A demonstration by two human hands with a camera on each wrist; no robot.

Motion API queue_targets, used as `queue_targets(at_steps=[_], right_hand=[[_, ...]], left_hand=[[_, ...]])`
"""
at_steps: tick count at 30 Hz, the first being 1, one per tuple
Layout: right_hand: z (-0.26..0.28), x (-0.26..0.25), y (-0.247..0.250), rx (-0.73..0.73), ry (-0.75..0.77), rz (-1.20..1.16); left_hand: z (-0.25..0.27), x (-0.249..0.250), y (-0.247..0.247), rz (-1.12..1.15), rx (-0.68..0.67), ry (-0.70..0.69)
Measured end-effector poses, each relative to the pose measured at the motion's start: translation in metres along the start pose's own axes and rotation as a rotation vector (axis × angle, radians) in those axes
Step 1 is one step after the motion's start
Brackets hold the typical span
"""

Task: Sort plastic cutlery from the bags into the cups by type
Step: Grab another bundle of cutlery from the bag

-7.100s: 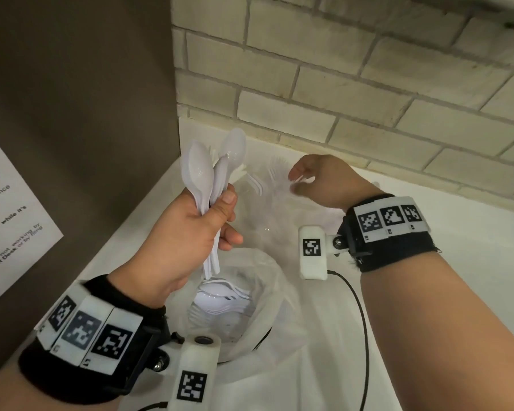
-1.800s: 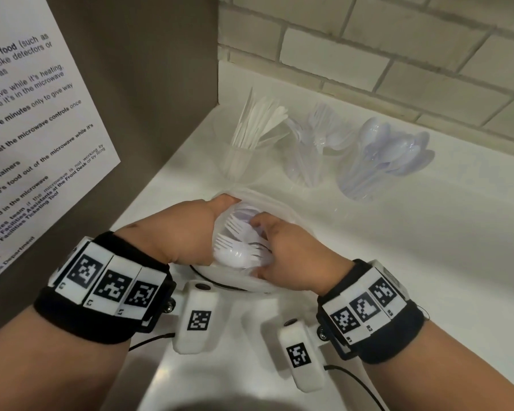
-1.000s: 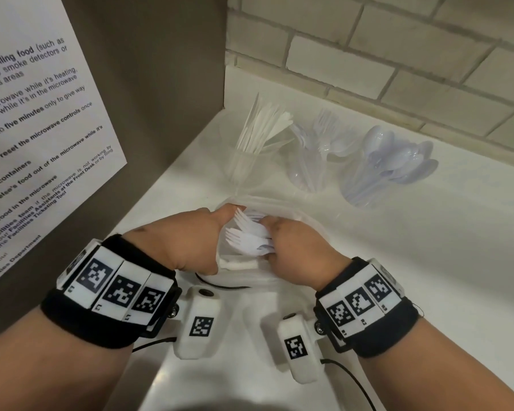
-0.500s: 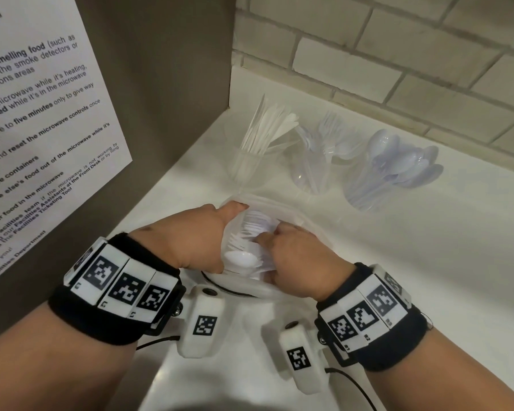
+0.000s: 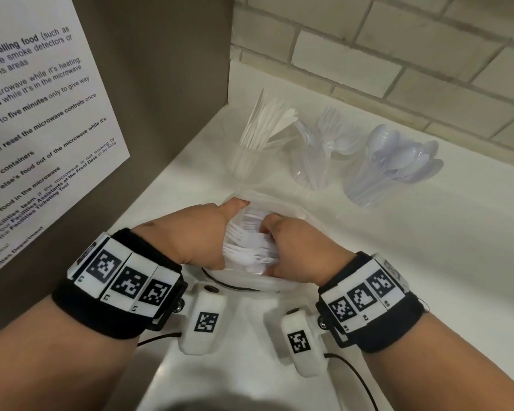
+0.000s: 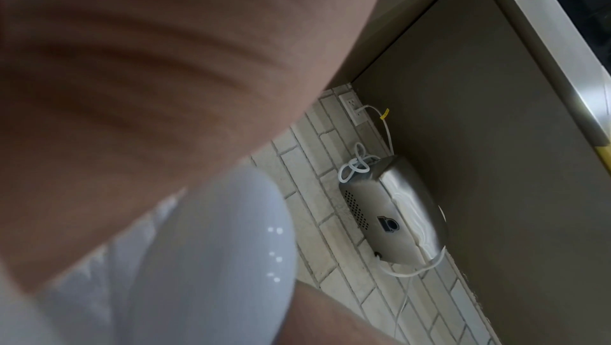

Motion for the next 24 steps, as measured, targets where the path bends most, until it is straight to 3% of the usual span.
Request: queue_targets(at_steps=[9, 15, 24], right_hand=[[-0.001, -0.002, 0.004, 0.037, -0.014, 0.094], [-0.003, 0.000, -0.003, -0.046, -0.012, 0.010], [0.009, 0.016, 0.021, 0.113, 0.017, -0.267]], left_hand=[[0.002, -0.006, 0.004, 0.080, 0.000, 0.006], [0.003, 0.000, 0.005, 0.187, 0.016, -0.003], [0.012, -0.008, 0.026, 0.198, 0.135, 0.052]])
Point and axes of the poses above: each hand's wrist, its own z-axis away from the middle knuckle, its own y-axis out of the back of the hand, x = y × z, the point moved 8 cm from there along -z, towards the middle knuckle, and after that the axes turned 11 degrees about -z, right-handed, at the moved point
